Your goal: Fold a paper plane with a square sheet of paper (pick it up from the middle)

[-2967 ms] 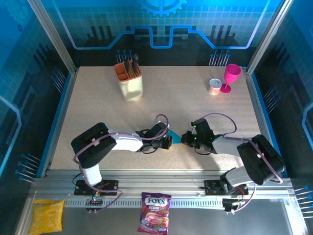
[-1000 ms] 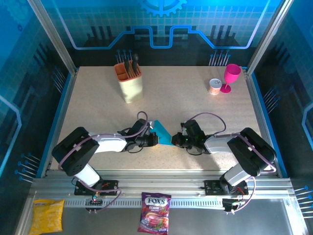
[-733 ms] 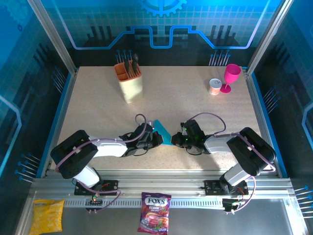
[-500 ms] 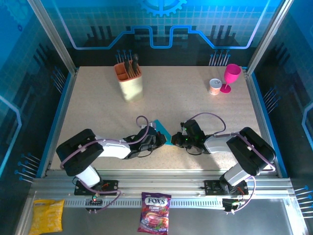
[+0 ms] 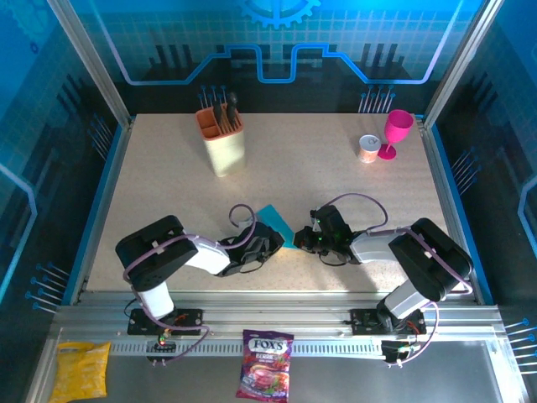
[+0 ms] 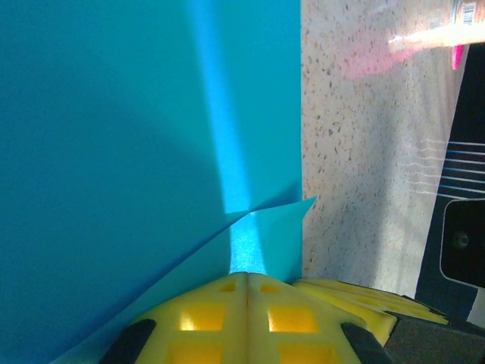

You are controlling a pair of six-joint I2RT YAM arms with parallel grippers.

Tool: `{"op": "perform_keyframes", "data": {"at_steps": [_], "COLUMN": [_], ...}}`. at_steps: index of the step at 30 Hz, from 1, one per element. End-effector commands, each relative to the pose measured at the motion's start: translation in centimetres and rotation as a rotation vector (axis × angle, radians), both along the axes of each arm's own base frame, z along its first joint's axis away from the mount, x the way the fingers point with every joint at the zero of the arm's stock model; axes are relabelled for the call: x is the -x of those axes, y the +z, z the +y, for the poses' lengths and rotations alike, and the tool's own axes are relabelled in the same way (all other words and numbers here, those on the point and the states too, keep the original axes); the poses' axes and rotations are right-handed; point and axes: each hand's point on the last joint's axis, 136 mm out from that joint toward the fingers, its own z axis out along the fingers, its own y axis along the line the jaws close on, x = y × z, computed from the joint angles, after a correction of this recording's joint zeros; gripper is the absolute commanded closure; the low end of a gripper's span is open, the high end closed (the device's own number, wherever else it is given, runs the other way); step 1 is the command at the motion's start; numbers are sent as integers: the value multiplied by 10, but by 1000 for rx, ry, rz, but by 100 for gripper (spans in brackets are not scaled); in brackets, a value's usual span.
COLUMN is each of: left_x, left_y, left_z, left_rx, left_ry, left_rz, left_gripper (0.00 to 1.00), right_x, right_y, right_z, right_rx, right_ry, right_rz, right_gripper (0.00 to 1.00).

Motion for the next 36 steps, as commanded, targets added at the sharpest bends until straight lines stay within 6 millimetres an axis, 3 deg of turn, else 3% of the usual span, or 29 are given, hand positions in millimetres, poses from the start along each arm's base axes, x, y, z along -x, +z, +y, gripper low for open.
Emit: {"op": "perform_keyframes", "data": {"at_steps": [1,6,14,27,30,33,36], "left_x": [24,30,32,36,32,27,15], "left_y": [-41,-43,-61,-68,-64,-48,-24], "left_z": [48,67,100,148,154,155,137], "left_rx": [-188,-284,-357,-477,-471,-489,-478], "left_ry": [83,99,141,179,163,121,4], "left_rz": [128,148,221,357,347,297,212], "left_gripper": [100,100,100,100,100,100,100], "right_x": [35,36,36,37,36,36,36], "right_y": [-47,-48,-47,-46,-45,-43,-42], "right_z": [-37,-37,-38,-38,-37,-36,-35], "right_rx": [178,180,183,182,179,179,183], "right_ry": [-37,-37,-38,-37,-35,-34,-34], "right_rz": [168,172,173,171,168,164,157], "right_gripper": [100,100,100,100,100,100,100]}}
